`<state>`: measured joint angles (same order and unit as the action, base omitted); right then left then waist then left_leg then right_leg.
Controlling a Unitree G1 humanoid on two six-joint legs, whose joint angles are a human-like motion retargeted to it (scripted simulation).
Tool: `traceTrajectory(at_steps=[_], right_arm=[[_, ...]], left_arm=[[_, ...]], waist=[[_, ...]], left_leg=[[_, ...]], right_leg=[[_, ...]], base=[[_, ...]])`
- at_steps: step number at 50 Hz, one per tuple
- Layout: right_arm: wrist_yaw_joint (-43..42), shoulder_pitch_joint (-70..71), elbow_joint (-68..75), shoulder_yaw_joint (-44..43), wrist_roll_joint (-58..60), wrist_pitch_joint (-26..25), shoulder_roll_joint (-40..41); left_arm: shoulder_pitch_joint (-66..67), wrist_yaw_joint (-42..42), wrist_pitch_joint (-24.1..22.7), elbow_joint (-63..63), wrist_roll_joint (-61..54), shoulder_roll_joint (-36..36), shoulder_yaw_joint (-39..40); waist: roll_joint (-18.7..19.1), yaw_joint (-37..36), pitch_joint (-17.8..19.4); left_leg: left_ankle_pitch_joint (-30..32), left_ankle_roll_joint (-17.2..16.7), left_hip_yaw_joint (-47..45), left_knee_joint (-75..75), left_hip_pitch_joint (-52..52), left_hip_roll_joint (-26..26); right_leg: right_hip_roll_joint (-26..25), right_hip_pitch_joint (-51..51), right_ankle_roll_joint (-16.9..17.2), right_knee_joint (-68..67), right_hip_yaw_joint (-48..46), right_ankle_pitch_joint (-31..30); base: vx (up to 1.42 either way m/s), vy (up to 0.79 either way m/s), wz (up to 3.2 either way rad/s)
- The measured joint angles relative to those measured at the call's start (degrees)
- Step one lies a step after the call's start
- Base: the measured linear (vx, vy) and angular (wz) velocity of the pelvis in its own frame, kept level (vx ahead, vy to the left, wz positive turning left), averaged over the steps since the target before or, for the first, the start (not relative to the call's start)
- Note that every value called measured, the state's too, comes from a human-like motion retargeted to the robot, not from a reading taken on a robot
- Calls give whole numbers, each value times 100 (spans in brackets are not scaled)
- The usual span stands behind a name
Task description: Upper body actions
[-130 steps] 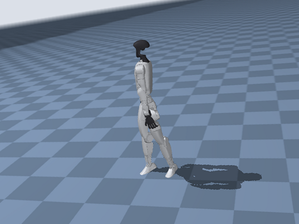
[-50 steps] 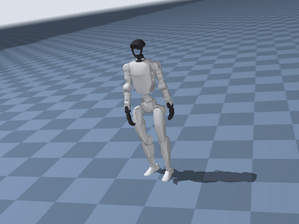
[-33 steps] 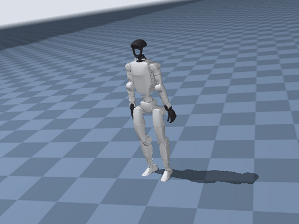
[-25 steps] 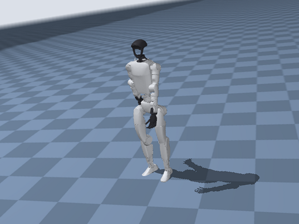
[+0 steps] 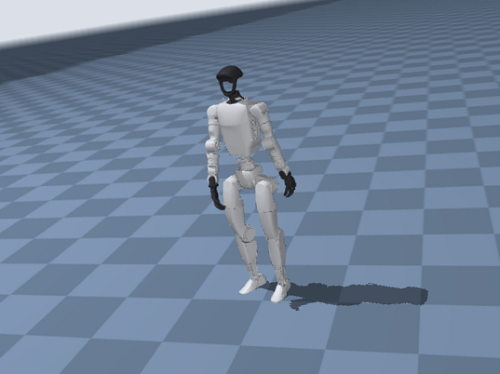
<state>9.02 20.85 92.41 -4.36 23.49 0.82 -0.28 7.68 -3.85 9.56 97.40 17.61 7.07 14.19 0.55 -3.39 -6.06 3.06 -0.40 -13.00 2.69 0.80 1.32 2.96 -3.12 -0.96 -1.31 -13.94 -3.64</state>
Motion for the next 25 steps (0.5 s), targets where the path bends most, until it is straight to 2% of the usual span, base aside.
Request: traceTrajectory(at_steps=[2,7,13,15,19,22,25], right_arm=[[30,446,-441,93,100,170,201],[80,1263,-1227,137,192,570,449],[-68,1354,-1480,317,515,784,399],[-195,1091,-1451,431,666,805,339],[-414,228,-1091,492,788,624,97],[-443,-460,-402,251,840,356,-127],[-537,-1133,473,-97,875,-28,-459]], left_arm=[[702,-79,152,0,74,89,164],[1948,-117,201,0,349,230,507],[2225,60,501,0,33,238,666],[1918,33,557,0,-134,233,508],[645,255,338,0,-363,221,-135],[-584,428,144,0,-503,144,-619],[-1856,207,-51,0,-594,-44,-671]], waist=[[9,-69,28],[-20,-207,83],[-135,-176,53],[-172,-109,3],[-243,-101,-85],[-292,-120,-138],[-334,-53,-174]], left_leg=[[-29,-15,-18,-7,-28,-18],[-68,-48,30,-50,-33,-40],[-35,-71,170,-76,38,-24],[-12,-75,235,-78,80,-14],[24,-68,303,-70,146,2],[36,-48,292,-62,159,11],[36,-20,251,-52,161,18]], right_leg=[[-9,5,13,-12,16,8],[-25,47,14,4,-49,34],[-5,98,14,36,-214,84],[5,110,17,49,-286,99],[22,102,26,55,-369,115],[20,103,25,68,-370,100],[15,97,17,83,-344,76]], base=[[0,0,0],[0,0,0],[2,-3,16],[8,-5,29],[8,-3,17],[8,-2,-2],[8,-3,-12]])
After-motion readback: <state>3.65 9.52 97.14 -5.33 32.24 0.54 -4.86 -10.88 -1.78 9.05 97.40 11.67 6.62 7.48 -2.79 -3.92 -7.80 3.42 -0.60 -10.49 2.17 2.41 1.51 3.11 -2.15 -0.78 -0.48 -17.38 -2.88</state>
